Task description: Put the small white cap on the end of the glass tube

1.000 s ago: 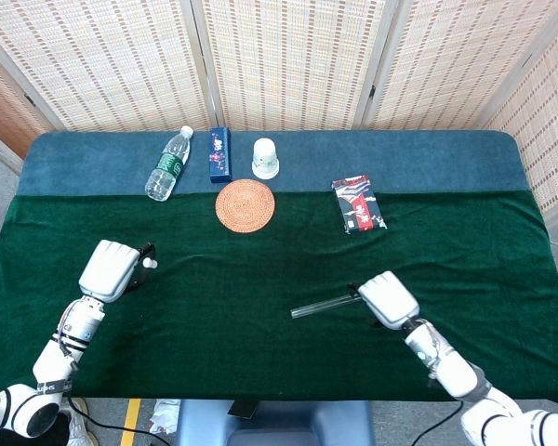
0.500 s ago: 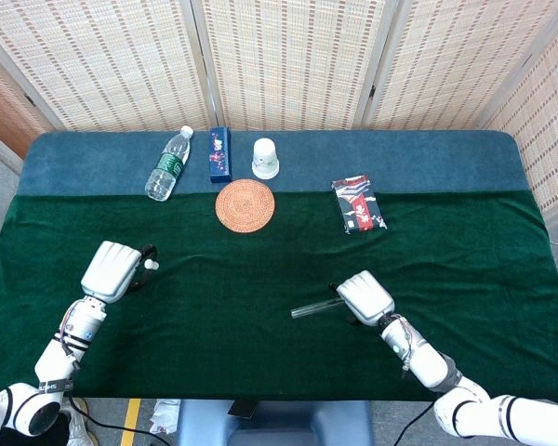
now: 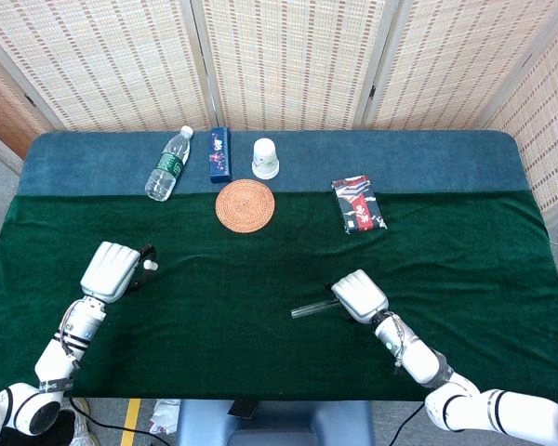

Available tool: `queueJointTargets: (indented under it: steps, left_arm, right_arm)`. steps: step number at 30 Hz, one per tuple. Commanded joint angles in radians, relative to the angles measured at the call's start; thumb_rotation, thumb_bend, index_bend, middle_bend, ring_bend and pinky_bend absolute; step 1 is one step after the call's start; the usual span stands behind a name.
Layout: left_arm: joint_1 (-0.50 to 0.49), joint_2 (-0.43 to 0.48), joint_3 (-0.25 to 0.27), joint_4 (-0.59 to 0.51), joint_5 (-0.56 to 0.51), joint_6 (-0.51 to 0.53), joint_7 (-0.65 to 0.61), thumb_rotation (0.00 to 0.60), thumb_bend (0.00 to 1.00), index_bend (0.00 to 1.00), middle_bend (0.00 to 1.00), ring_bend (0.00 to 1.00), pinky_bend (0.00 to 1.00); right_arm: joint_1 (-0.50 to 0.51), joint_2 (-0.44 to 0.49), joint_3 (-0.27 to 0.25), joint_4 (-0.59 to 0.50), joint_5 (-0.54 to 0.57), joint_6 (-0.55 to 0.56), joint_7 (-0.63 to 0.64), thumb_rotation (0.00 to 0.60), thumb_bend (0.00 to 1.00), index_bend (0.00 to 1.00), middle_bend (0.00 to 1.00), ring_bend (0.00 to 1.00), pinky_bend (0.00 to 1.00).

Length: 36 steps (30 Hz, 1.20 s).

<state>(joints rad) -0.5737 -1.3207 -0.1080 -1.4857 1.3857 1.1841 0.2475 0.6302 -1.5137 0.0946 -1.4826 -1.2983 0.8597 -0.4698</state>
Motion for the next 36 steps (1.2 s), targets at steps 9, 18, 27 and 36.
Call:
queueJointTargets:
  steps: [9, 18, 27, 36]
  left_arm:
    - [0.006, 0.001, -0.003, 0.006, 0.005, 0.001, -0.005, 0.600, 0.46, 0.59, 0.96, 0.88, 0.83]
    - [0.011, -0.004, -0.003, 0.014, 0.005, -0.003, -0.009, 0.600, 0.46, 0.58, 0.96, 0.88, 0.83]
    - [0.014, 0.003, -0.011, 0.008, 0.015, 0.005, -0.038, 0.600, 0.47, 0.59, 0.96, 0.88, 0.83]
    - [0.009, 0.015, -0.023, -0.022, 0.038, 0.007, -0.121, 0.600, 0.47, 0.59, 0.96, 0.88, 0.83]
  right_arm:
    - [0.021, -0.011, -0.006, 0.003, 0.026, 0.001, -0.012, 0.600, 0.40, 0.45, 0.93, 1.00, 1.00]
    - [0.037, -0.029, -0.015, 0.018, 0.050, -0.001, -0.024, 0.600, 0.42, 0.48, 0.93, 1.00, 1.00]
    - [0.037, -0.036, -0.013, 0.026, 0.056, 0.024, 0.001, 0.600, 0.45, 0.61, 0.94, 1.00, 1.00]
    - [0.006, -0.012, 0.009, 0.008, 0.030, 0.093, 0.125, 0.600, 0.48, 0.77, 0.98, 1.00, 1.00]
